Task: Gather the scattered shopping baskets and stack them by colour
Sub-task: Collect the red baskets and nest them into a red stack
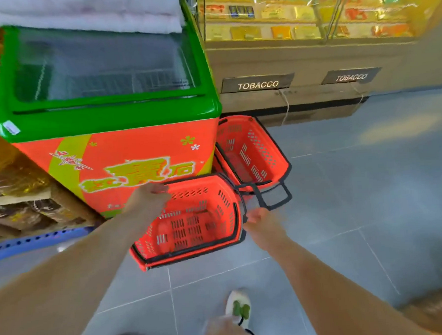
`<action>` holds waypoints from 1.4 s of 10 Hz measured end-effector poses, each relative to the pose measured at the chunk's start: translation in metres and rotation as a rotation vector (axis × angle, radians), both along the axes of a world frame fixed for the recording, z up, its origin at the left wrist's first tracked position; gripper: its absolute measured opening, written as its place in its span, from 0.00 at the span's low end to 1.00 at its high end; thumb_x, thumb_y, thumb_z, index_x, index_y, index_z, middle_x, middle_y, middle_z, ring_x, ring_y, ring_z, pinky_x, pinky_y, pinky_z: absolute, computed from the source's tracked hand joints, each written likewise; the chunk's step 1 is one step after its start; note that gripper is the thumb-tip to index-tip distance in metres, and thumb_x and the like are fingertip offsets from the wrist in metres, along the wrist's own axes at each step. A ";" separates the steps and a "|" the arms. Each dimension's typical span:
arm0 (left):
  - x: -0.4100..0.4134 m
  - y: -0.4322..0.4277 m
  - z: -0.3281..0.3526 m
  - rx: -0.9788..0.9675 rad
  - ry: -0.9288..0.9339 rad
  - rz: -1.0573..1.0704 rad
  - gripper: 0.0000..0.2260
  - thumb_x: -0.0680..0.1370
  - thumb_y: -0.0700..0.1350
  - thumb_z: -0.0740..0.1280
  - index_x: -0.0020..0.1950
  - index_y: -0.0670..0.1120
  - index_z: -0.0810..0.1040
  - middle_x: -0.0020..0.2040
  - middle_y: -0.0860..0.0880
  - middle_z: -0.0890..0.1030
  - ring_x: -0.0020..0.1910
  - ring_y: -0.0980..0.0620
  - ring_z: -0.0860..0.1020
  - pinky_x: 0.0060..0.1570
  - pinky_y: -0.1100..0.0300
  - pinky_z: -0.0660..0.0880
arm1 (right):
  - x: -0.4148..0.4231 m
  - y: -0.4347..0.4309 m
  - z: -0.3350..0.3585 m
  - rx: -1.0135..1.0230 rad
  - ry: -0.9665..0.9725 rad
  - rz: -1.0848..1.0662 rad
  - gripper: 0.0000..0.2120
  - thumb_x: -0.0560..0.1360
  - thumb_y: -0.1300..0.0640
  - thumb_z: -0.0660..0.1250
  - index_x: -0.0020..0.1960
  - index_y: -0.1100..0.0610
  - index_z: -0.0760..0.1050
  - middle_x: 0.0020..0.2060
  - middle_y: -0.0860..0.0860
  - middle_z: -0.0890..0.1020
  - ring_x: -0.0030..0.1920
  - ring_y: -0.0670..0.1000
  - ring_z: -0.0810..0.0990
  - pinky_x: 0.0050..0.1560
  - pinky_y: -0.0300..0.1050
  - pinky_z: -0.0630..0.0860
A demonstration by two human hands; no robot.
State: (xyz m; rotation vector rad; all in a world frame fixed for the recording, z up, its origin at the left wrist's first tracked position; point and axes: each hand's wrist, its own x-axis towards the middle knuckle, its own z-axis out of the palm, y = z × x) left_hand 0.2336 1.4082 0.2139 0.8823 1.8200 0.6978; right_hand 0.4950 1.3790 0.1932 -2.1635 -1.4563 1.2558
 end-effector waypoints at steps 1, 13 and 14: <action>0.027 0.007 -0.023 -0.039 0.056 0.051 0.10 0.66 0.47 0.68 0.46 0.50 0.82 0.36 0.44 0.80 0.38 0.46 0.78 0.46 0.48 0.79 | 0.022 0.022 -0.021 -0.037 -0.022 0.126 0.07 0.73 0.61 0.65 0.46 0.51 0.69 0.39 0.48 0.73 0.35 0.44 0.74 0.31 0.30 0.68; 0.052 -0.089 -0.388 -0.532 -0.255 0.586 0.16 0.75 0.60 0.66 0.48 0.47 0.73 0.45 0.44 0.81 0.40 0.47 0.83 0.42 0.53 0.81 | -0.055 -0.049 -0.384 0.290 -0.303 0.878 0.18 0.70 0.52 0.70 0.55 0.61 0.75 0.51 0.58 0.79 0.54 0.61 0.74 0.56 0.52 0.67; 0.046 -0.088 -0.400 -0.509 -0.222 0.738 0.17 0.73 0.58 0.70 0.47 0.45 0.74 0.47 0.44 0.82 0.41 0.46 0.83 0.44 0.52 0.81 | -0.046 -0.048 -0.383 0.398 -0.224 0.797 0.21 0.69 0.46 0.69 0.53 0.60 0.77 0.48 0.57 0.80 0.51 0.60 0.76 0.58 0.53 0.68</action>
